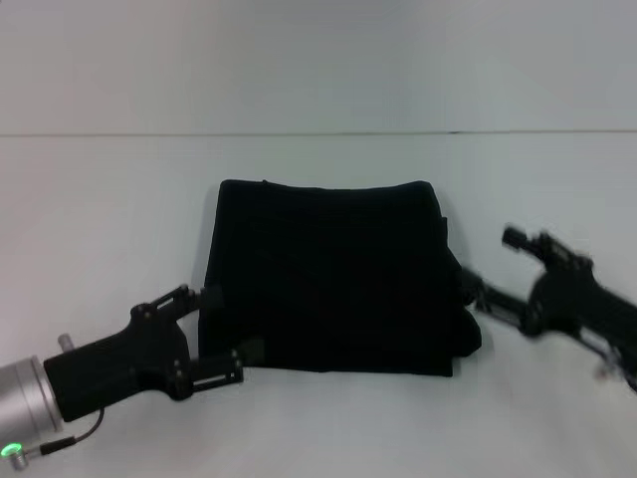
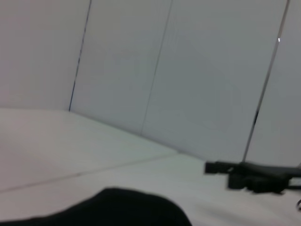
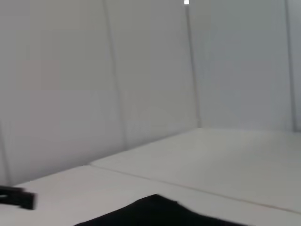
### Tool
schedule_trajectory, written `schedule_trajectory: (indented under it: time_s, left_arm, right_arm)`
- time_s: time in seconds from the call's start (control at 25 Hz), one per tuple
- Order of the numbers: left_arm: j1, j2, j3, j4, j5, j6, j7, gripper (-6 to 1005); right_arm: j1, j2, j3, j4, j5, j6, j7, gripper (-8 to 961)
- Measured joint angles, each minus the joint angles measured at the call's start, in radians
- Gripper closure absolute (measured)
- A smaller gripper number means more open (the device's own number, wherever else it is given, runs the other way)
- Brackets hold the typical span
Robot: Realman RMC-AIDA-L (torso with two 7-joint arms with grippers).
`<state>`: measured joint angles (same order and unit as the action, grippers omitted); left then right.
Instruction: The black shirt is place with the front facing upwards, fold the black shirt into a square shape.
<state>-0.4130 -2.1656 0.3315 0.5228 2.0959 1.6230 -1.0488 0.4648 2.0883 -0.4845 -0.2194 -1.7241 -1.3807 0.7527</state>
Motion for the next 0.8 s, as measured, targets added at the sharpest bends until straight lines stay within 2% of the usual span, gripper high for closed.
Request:
schedule_trajectory:
  time_s: [0.16,0.28,0.48,0.8]
  left_arm:
    - [0.018,-0.002,-0.005,0.002,0.026,-0.030,0.034,63]
    - [0.038,-0.003,-0.019,0.001,0.024,-0.039,0.051,63]
    - [0.075,-0.002,-0.047,0.002,0.029,-0.095,0.076,63]
    - [0.093,-0.004,-0.043,0.000,0.031,-0.127,0.097,63]
  right_arm:
    - [-0.095,0.003,-0.041,-0.004,-0.038,-0.069,-0.043,38]
    - [-0.125,0.007,-0.056,0.005,-0.071,-0.069,-0.079,38]
    - [-0.146,0.008,-0.061,0.040,-0.095,-0.059,-0.137,38]
    - [-0.147,0.009,-0.063,0.054,-0.095,0.009,-0.156,38]
